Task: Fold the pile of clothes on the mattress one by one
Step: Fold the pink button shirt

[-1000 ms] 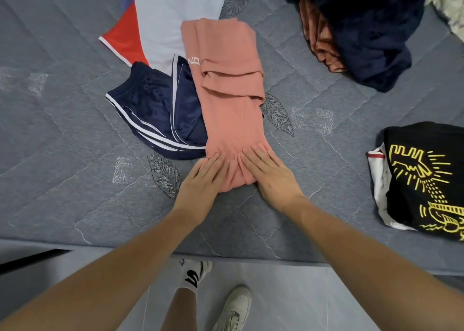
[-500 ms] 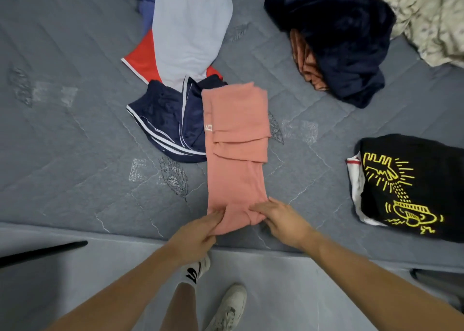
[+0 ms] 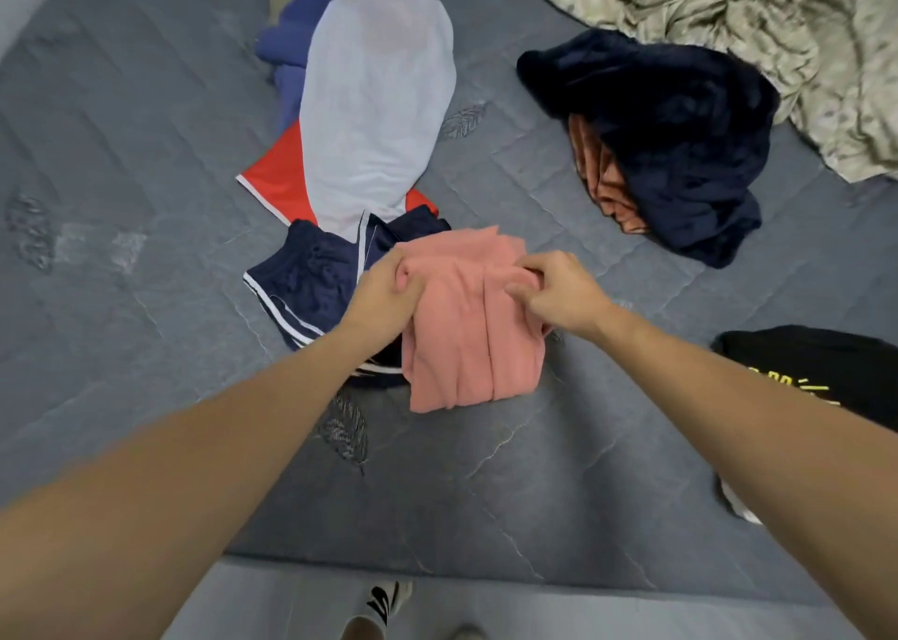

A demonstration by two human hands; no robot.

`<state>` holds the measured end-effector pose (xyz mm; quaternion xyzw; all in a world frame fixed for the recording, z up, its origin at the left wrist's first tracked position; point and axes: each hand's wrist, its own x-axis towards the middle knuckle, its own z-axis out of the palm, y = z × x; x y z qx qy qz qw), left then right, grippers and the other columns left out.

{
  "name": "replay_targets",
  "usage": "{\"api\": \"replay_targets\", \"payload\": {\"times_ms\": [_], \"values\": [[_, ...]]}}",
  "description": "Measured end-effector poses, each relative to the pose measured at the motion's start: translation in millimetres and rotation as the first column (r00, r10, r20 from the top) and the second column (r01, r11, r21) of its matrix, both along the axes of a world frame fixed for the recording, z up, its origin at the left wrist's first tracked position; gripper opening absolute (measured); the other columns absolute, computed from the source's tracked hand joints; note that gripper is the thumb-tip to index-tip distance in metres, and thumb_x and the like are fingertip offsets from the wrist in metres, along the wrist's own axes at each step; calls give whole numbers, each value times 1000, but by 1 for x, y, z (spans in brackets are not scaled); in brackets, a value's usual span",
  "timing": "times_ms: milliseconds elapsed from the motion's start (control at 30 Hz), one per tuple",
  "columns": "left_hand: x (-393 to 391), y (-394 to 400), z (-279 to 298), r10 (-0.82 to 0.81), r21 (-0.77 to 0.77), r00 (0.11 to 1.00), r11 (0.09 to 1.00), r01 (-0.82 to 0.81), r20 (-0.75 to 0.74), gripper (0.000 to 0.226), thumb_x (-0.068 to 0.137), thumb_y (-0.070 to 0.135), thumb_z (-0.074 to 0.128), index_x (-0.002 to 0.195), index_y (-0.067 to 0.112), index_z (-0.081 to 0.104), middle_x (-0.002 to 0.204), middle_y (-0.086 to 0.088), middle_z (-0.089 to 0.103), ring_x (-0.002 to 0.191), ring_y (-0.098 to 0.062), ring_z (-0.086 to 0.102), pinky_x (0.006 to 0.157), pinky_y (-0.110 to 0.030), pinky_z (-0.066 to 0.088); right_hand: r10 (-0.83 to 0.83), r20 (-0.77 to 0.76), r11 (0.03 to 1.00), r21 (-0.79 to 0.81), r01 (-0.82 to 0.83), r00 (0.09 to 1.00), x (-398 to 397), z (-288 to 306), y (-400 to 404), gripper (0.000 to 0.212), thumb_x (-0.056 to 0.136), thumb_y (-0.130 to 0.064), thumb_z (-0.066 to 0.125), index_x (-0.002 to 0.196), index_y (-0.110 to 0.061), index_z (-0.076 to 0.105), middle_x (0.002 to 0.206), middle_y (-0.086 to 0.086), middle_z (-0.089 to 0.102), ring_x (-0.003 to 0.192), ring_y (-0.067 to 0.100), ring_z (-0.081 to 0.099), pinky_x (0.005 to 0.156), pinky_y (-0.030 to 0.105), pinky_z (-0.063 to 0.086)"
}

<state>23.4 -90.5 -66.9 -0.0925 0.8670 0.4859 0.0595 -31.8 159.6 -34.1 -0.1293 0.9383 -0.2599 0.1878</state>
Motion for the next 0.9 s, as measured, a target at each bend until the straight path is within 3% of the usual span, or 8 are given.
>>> {"api": "replay_targets", "payload": {"times_ms": [133, 233, 300, 400, 467, 600, 733, 900], "values": [[-52, -4, -25, 86, -99, 996, 991, -84, 14, 16, 102, 27, 55, 97, 12, 53, 81, -3, 61, 76, -24, 57, 68, -37, 43, -80, -53, 991, 103, 85, 995, -43, -32, -21, 11, 95, -30, 68, 100, -23, 74, 97, 6, 74, 94, 34, 61, 77, 37, 44], [-67, -3, -43, 145, -148, 989, 979, -139, 29, 17, 103, 28, 54, 94, 16, 47, 84, -1, 55, 79, -26, 56, 70, -39, 42, -265, -94, 960, 68, 271, 960, -45, -63, -33, 37, 92, -38, 74, 124, -22, 67, 118, 5, 66, 116, 31, 58, 91, 40, 46], [-63, 1, -54, 224, -149, 974, 964, -218, 23, 16, 102, 28, 56, 102, 13, 51, 101, -4, 54, 90, -26, 55, 82, -45, 48, -551, 14, 834, -11, 551, 834, -36, -79, -38, 65, 84, -52, 78, 137, -22, 54, 133, 5, 55, 125, 28, 52, 104, 43, 45], [-42, 12, -60, 334, -67, 926, 943, -327, 175, 62, 94, 45, 67, 140, 9, 45, 136, -10, 45, 118, -28, 52, 103, -48, 48, -739, 247, 648, 4, 762, 627, -26, -88, -42, 93, 66, -82, 68, 132, -16, 59, 128, 10, 62, 121, 33, 61, 105, 49, 50], [-37, 16, -62, 331, 24, 887, 934, -357, 323, 87, 83, 53, 78, 147, 7, 41, 142, -11, 48, 124, -28, 54, 106, -49, 49, -718, 368, 632, -10, 775, 591, -30, -85, -44, 89, 63, -84, 65, 121, -16, 67, 117, 9, 71, 111, 33, 67, 99, 49, 54], [-50, 12, -67, 308, 124, 846, 910, -395, 434, 85, 74, 50, 89, 138, 8, 52, 128, -6, 65, 116, -26, 64, 95, -41, 54, -622, 514, 673, -35, 739, 591, -36, -73, -42, 85, 56, -70, 81, 125, -21, 69, 117, 2, 73, 109, 26, 69, 100, 45, 55], [-51, 19, -55, 296, 222, 901, 900, -374, 318, 60, 77, 39, 90, 124, 21, 59, 118, 5, 68, 107, -13, 67, 92, -36, 54, -547, 520, 632, -258, 731, 656, -38, -79, -26, 21, 85, -27, 86, 101, -23, 72, 98, -6, 75, 95, 16, 73, 88, 34, 59], [-47, 64, -18, 247, 306, 956, 908, -285, 156, 35, 88, 24, 82, 110, 35, 57, 111, 16, 67, 99, 7, 65, 83, -16, 51, -575, 346, 611, -422, 670, 742, -28, -57, 10, 20, 89, -30, 81, 108, -29, 75, 101, -13, 75, 96, 5, 72, 90, 29, 57]]}}
